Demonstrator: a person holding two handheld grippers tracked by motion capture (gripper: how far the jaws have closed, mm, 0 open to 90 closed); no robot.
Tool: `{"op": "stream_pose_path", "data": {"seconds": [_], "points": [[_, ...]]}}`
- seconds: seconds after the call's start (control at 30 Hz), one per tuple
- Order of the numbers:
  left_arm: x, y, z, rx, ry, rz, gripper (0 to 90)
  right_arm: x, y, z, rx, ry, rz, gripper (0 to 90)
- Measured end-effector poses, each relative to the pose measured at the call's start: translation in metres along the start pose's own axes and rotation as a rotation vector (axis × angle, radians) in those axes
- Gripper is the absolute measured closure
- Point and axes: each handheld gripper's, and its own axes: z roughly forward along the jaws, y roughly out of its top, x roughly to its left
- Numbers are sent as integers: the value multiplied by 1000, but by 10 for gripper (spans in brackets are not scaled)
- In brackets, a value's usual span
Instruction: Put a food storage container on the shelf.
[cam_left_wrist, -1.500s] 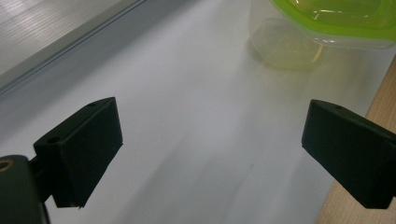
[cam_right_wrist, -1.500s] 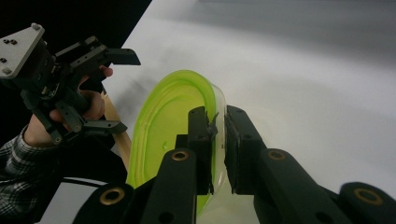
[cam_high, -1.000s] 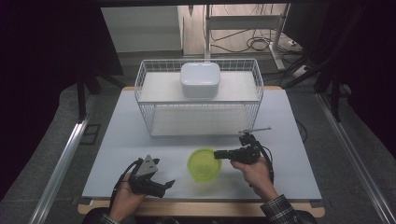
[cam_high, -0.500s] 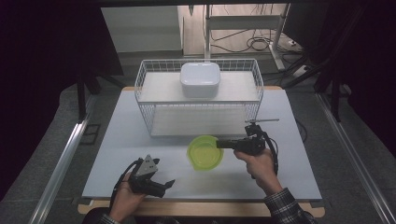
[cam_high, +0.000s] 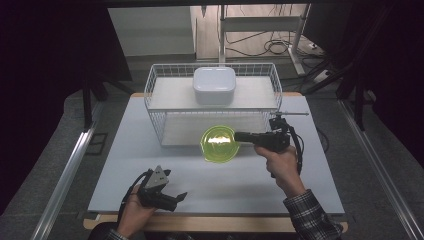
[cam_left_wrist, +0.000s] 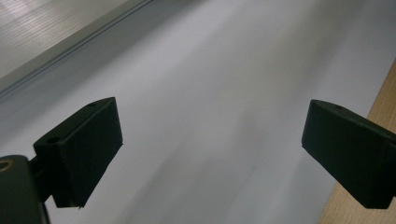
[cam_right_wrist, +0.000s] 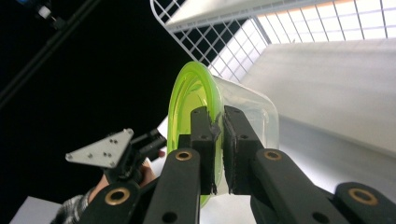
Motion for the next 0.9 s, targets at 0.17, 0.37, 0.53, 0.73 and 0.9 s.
{"op": "stream_pose_path", "data": {"seconds": [0.17,0.37,0.53,0.73,0.9], "points": [[0,0,0,-1,0,-1,47,4,10,-5,-28,23,6,840],[0,0,1,-1,-2,-2,47,14,30,-13,-69,46,4,840],[0,0,1,0,-4,1,47,27,54,-18,-98,63,-6,840],[0,1,1,1,-9,-1,46,44,84,-18,-136,81,-7,840],[0,0,1,-2,-12,-6,47,54,109,-15,-170,70,-15,840]]}}
